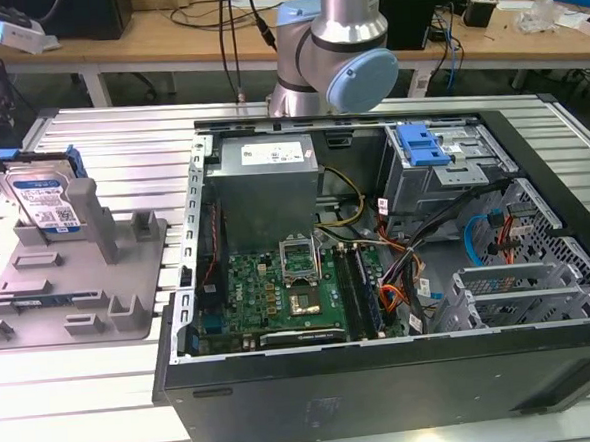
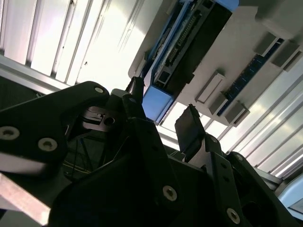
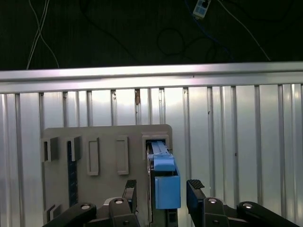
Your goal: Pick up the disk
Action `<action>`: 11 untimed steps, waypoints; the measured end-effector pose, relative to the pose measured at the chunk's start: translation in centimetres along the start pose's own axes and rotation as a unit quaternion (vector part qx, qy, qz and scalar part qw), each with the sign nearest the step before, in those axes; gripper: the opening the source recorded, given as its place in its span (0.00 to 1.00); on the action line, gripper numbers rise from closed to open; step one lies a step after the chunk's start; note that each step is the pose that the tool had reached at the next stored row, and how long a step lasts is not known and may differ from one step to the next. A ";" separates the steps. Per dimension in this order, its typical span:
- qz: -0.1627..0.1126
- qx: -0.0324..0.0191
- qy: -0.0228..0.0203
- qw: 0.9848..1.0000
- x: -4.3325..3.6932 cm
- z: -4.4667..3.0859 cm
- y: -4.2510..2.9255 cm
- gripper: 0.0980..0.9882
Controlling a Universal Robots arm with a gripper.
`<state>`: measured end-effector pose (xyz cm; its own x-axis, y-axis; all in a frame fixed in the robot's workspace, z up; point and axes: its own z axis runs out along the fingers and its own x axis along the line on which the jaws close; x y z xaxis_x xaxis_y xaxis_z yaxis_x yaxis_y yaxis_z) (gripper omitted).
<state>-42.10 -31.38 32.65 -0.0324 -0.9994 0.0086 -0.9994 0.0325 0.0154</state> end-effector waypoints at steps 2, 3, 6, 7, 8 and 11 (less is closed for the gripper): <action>0.000 0.000 0.000 1.000 0.00 0.09 0.00 0.50; 0.000 0.000 0.000 1.000 0.00 0.15 0.00 0.50; 0.000 0.000 0.000 1.000 0.00 0.34 0.00 0.50; 0.000 0.000 0.000 1.000 0.00 0.37 -0.01 0.50; 0.000 0.000 0.000 1.000 0.00 0.41 0.00 0.50; 0.000 0.000 0.000 1.000 0.00 0.50 0.02 0.50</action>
<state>-42.13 -31.38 32.15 -0.0324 -0.9994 0.0086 -0.9994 0.0325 0.0153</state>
